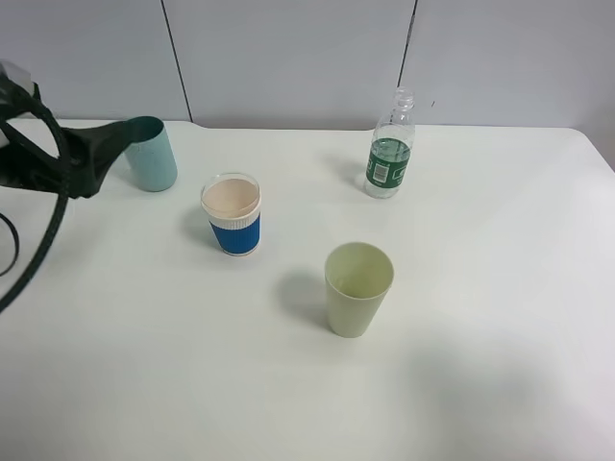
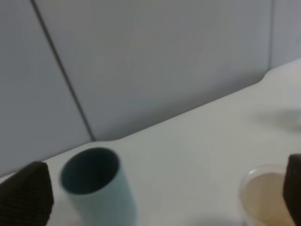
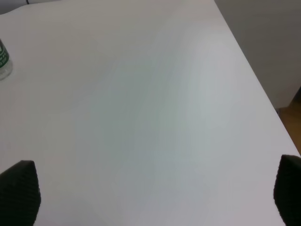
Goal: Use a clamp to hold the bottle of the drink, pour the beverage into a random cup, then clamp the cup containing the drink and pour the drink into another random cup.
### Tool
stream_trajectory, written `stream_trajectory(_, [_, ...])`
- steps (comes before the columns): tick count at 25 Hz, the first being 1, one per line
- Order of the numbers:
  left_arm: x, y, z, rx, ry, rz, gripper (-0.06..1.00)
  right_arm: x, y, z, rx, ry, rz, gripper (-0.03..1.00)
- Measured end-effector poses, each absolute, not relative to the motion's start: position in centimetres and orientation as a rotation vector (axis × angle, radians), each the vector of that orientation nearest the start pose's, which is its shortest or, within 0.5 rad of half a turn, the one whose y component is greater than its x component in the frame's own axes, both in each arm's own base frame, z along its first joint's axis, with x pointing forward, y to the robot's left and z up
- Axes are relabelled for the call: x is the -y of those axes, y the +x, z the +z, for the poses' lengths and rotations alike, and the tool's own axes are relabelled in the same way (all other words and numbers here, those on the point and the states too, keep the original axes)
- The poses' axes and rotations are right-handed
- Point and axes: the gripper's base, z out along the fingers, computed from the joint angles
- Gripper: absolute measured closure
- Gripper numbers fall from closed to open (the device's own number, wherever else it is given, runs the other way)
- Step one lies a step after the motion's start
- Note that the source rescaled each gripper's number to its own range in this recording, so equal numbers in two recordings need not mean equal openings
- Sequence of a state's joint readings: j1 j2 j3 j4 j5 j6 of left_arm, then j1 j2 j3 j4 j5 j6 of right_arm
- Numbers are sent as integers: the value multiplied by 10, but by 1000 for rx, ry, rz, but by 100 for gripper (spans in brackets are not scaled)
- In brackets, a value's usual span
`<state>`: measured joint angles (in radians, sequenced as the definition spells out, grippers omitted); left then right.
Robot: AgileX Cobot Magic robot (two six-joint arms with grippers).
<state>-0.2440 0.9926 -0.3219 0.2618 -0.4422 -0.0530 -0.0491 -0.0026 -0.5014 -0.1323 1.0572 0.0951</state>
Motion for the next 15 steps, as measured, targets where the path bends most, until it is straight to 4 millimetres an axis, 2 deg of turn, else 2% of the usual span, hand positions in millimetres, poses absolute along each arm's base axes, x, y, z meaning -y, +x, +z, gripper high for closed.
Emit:
stream_trajectory(6, [38, 162, 299, -1799, 390, -14, -5, 10, -6, 279, -2026, 153, -129, -3])
stream_trajectory(11, [23, 134, 339, -1910, 323, 51, -5, 10, -6, 279, -2026, 153, -129, -3])
stream_trajectory(15, [13, 109, 361, -1943, 281, 78, -5, 10, -6, 279, -2026, 153, -129, -3])
